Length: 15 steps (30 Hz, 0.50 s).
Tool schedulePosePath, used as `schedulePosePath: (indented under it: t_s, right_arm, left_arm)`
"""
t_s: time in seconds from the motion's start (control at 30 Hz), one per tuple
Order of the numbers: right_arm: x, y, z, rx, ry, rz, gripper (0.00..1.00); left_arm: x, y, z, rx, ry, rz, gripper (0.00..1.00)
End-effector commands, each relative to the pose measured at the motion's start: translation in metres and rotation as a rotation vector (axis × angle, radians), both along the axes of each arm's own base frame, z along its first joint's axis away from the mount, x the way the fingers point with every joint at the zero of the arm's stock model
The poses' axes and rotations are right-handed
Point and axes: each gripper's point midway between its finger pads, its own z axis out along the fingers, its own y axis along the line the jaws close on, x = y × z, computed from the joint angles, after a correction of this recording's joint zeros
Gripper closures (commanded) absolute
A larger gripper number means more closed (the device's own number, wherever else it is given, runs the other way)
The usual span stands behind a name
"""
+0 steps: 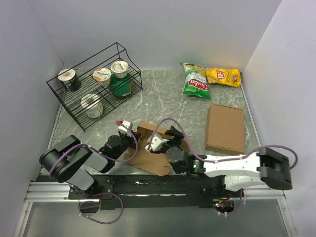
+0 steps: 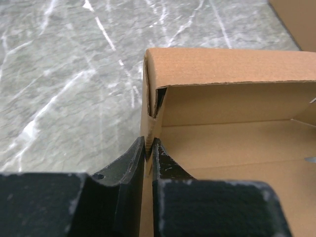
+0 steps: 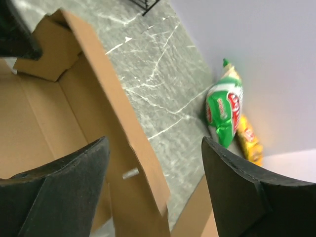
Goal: Fold the paper box
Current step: Fold the paper box at the center of the board.
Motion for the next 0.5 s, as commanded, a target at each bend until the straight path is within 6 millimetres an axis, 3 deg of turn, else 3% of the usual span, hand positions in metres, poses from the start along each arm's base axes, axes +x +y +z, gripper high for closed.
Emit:
schedulePosePath:
  t_s: [0.0, 0.07, 0.1, 0.13, 0.17, 0.2, 0.3, 0.47]
  right_arm:
    - [-0.009, -0.018, 0.021, 0.209, 0.079, -0.053, 0.16]
    - [-0.013, -0.022, 0.021, 0.284, 0.166, -0.074, 0.16]
    - [-0.012, -0.021, 0.043, 0.383, 0.182, -0.082, 0.13]
    - [-0.014, -0.017, 0.050, 0.515, 0.243, -0.106, 0.11]
    - [-0.016, -0.021, 0.047, 0.535, 0.294, -0.128, 0.11]
    - [-0.015, -0.016, 0.066, 0.629, 0.335, -0.123, 0.13]
    - [-0.015, -0.002, 0.079, 0.912, 0.496, -0.196, 0.19]
    - [-0.007, 0.033, 0.071, 1.154, 0.845, -0.245, 0.24]
  left_arm:
    - [0.012, 0.008, 0.013, -0.005, -0.043, 0.087, 0.90]
    - [0.012, 0.011, 0.014, 0.000, -0.040, 0.110, 0.90]
    - [0.014, 0.015, 0.014, 0.003, -0.042, 0.136, 0.90]
    - [0.014, 0.017, 0.012, 0.011, -0.037, 0.145, 0.91]
    - [0.015, 0.018, 0.014, 0.010, -0.040, 0.156, 0.91]
    - [0.015, 0.020, 0.013, 0.016, -0.037, 0.166, 0.91]
    - [0.014, 0.023, 0.014, 0.022, -0.044, 0.192, 0.91]
    - [0.016, 0.025, 0.014, 0.045, -0.039, 0.238, 0.91]
